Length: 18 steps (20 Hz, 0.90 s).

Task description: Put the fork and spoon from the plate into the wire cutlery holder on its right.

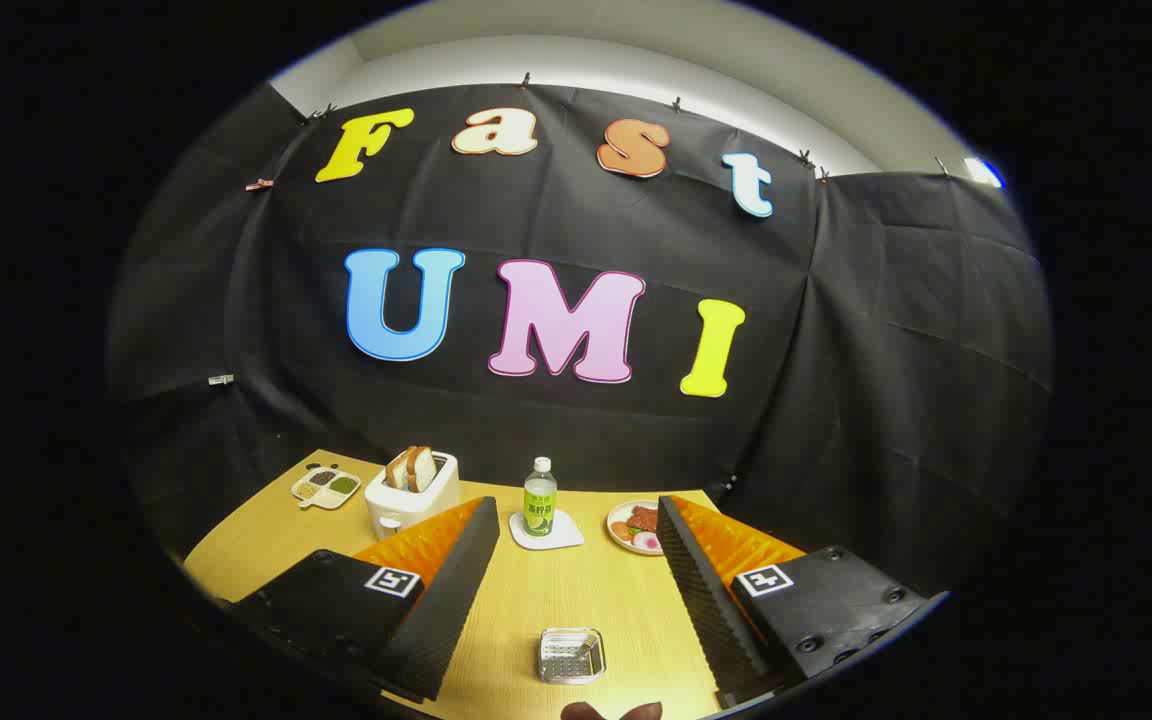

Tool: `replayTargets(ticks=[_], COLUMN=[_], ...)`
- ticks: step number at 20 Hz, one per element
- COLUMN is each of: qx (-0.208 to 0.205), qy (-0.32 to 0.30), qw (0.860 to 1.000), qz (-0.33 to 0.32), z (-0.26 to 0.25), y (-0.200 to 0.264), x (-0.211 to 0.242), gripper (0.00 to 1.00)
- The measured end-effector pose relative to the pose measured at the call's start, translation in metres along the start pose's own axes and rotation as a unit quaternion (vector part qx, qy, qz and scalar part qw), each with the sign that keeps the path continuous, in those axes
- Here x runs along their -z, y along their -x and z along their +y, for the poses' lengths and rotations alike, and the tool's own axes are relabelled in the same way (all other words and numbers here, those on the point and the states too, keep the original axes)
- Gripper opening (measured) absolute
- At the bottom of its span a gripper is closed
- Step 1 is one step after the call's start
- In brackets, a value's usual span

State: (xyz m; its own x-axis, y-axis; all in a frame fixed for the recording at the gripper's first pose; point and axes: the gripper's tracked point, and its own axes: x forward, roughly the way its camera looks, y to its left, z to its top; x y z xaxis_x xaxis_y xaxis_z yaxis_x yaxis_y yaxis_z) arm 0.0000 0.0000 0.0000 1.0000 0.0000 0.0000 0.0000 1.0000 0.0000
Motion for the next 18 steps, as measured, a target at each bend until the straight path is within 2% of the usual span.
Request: replayTargets(ticks=[18], qx=[-0.003], qy=[-0.001], qw=[1.000], qz=[0.007], z=[-0.0010], y=[-0.0024], x=[0.0033], gripper=[0.98])
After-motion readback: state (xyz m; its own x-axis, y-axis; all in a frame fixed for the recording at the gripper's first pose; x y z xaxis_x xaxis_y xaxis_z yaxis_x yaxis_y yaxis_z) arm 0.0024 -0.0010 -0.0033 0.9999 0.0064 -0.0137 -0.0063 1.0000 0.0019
